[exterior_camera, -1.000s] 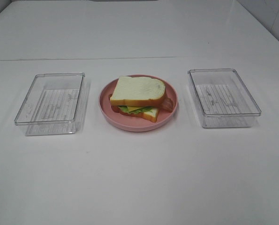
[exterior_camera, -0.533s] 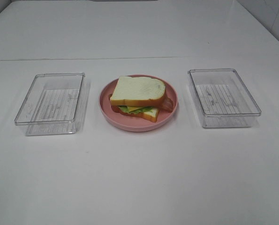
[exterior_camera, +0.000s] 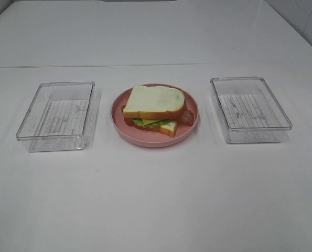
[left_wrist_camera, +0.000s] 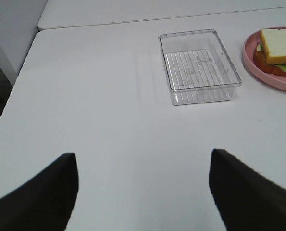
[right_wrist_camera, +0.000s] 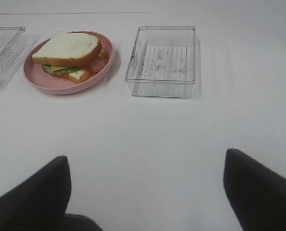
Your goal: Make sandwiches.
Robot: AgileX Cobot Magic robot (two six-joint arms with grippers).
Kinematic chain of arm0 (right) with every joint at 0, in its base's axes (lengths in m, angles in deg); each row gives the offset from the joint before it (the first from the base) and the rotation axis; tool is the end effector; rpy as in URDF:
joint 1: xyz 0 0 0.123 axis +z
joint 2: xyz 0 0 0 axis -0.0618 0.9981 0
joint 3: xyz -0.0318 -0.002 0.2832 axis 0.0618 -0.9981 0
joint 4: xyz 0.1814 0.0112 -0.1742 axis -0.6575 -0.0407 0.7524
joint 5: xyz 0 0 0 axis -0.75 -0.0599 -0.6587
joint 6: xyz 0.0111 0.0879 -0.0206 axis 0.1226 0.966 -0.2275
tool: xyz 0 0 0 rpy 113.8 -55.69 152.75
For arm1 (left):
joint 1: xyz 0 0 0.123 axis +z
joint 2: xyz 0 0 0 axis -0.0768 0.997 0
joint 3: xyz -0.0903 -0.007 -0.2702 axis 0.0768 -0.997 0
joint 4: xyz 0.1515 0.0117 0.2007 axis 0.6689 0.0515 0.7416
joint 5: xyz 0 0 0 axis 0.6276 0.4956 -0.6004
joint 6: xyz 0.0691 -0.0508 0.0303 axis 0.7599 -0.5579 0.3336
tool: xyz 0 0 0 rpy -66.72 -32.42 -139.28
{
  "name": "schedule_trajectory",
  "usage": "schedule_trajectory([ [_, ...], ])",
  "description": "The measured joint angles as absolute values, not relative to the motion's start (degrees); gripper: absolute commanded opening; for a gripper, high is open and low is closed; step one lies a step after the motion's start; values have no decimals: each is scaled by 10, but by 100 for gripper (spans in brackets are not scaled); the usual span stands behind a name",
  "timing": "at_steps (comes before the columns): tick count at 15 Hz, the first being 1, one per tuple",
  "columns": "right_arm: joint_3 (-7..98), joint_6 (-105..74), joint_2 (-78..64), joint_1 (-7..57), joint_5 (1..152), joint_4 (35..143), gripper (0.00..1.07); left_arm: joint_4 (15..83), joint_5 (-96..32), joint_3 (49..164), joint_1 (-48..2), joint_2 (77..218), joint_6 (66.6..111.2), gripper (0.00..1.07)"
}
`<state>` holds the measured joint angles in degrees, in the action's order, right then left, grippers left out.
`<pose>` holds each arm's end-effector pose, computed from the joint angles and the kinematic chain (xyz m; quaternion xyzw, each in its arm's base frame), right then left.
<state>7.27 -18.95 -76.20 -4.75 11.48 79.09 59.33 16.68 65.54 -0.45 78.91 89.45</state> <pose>-0.0082 0.0142 0.2801 -0.0578 0.8470 0.0445 0.5266 -0.0060 -0.0062 0.2809 0.0044 0.8454 0.0023 0.5341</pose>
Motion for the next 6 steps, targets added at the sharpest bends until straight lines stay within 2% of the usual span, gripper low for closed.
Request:
schedule_trajectory([
  [6,73,-189,-762,-47,115,791,81,590,167,655,-5,789,895,73],
])
